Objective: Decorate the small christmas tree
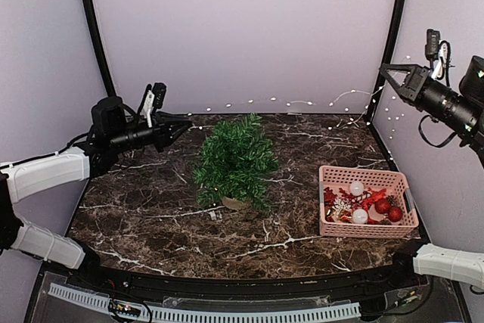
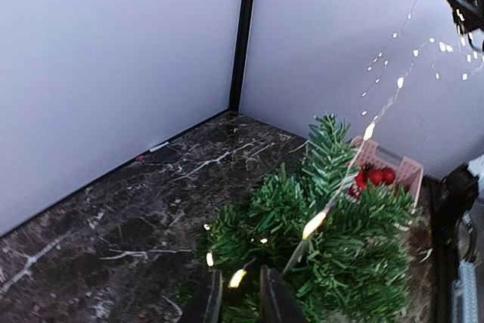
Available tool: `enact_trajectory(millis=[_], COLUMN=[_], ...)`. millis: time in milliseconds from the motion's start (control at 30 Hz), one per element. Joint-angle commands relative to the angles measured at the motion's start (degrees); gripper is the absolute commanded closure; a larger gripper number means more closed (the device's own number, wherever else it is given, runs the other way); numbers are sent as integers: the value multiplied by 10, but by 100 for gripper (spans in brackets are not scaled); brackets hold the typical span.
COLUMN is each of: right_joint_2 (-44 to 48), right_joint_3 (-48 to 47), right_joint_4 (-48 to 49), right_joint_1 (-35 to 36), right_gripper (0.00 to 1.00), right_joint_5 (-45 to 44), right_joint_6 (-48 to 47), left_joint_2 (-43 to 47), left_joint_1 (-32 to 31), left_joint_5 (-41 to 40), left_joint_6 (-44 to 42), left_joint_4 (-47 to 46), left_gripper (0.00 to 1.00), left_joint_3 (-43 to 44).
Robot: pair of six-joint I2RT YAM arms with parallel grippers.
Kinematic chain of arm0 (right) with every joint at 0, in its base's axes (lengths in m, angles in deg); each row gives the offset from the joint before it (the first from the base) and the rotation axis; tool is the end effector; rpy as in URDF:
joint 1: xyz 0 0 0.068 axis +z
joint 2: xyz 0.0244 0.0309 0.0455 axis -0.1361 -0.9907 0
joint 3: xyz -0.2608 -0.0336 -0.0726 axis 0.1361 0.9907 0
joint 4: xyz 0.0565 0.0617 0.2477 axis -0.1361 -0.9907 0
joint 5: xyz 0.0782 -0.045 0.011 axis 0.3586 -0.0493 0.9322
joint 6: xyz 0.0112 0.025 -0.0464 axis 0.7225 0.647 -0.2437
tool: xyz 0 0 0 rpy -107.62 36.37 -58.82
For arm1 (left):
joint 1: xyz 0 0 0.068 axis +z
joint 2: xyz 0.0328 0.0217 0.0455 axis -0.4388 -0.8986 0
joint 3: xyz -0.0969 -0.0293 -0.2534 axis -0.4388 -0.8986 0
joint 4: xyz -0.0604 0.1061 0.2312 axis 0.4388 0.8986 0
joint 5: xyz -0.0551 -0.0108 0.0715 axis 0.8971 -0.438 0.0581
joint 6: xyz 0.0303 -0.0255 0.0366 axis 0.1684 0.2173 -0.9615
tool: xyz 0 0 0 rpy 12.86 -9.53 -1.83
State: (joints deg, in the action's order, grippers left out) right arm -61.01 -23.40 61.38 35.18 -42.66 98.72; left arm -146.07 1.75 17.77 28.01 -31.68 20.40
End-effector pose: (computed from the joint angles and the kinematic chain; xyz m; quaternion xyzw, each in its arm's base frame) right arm 0.1154 0.0632 0.4724 -0.0133 0.6911 0.3751 0.6176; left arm 0.2567 -0.1373 0.3111 0.3231 0.6327 -0.3583 0.6057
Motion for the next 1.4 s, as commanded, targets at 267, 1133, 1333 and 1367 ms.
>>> enact_trajectory(millis=[267,1133,1333,1367], right_joint_2=[5,27,19,17], right_joint_3=[-6,65,72,71], right_joint_4=[54,96,94,94], right_joint_1=[-2,-2,-2,-2], right_gripper=[100,100,100,100], right_joint_5=[76,97,98,99], right_joint_6=[2,17,14,13], left_joint_2=[115,208,161,149], left_joint_1=[0,-1,-9,-12], left_joint_5=[-48,-23,-4,2], left_joint_6=[48,406,431,431], left_joint_4=[6,100,39,32], left_gripper=[39,32,33,33], left_joint_3=[-82,-81,-80,-77])
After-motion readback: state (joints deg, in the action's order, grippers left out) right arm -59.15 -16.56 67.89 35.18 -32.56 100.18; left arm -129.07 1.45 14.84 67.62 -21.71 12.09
